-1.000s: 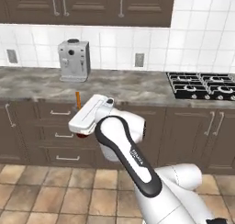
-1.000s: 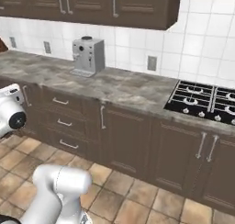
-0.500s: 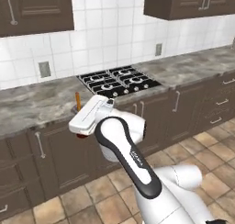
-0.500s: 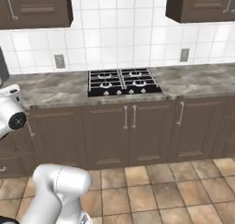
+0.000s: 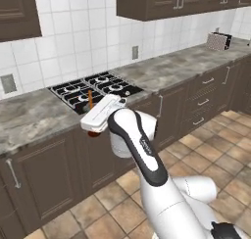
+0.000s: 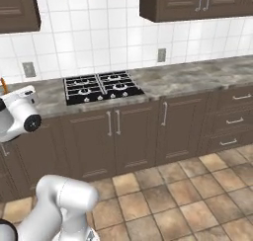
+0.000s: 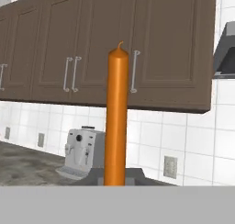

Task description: Pick the candle and candle from the dining table and place them in the open cabinet. Close the cabinet after placing the objects.

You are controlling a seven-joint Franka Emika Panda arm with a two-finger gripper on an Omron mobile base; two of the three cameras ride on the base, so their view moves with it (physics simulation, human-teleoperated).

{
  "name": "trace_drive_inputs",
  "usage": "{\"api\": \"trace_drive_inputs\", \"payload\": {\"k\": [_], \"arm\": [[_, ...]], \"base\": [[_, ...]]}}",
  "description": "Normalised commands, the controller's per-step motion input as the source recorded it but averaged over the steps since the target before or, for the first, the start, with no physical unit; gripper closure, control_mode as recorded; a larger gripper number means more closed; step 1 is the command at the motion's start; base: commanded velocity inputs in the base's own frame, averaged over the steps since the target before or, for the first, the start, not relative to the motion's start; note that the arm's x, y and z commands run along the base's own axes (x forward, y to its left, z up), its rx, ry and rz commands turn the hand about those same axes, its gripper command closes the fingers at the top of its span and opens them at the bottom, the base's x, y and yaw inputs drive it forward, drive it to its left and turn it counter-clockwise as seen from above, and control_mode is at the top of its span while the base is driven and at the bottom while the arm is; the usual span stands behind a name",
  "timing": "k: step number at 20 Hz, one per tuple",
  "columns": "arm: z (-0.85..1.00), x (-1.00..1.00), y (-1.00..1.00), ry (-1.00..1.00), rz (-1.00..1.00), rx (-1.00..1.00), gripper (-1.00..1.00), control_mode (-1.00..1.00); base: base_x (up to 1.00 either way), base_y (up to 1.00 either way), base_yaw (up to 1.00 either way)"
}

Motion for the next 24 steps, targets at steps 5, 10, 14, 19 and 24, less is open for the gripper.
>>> {"api": "trace_drive_inputs", "payload": {"k": [5,10,14,19,24], "arm": [[0.00,0.00,0.00,0.00,0.00,0.00,1.00,1.00],[0.00,0.00,0.00,0.00,0.00,0.00,1.00,1.00],[0.00,0.00,0.00,0.00,0.00,0.00,1.00,1.00],[0.00,0.00,0.00,0.00,0.00,0.00,1.00,1.00],[0.00,0.00,0.00,0.00,0.00,0.00,1.00,1.00]], "base": [[0.53,-0.57,0.00],[0.66,-0.82,0.00],[0.74,-0.93,0.00],[0.81,-0.99,0.00],[0.85,-1.00,0.00]]}}
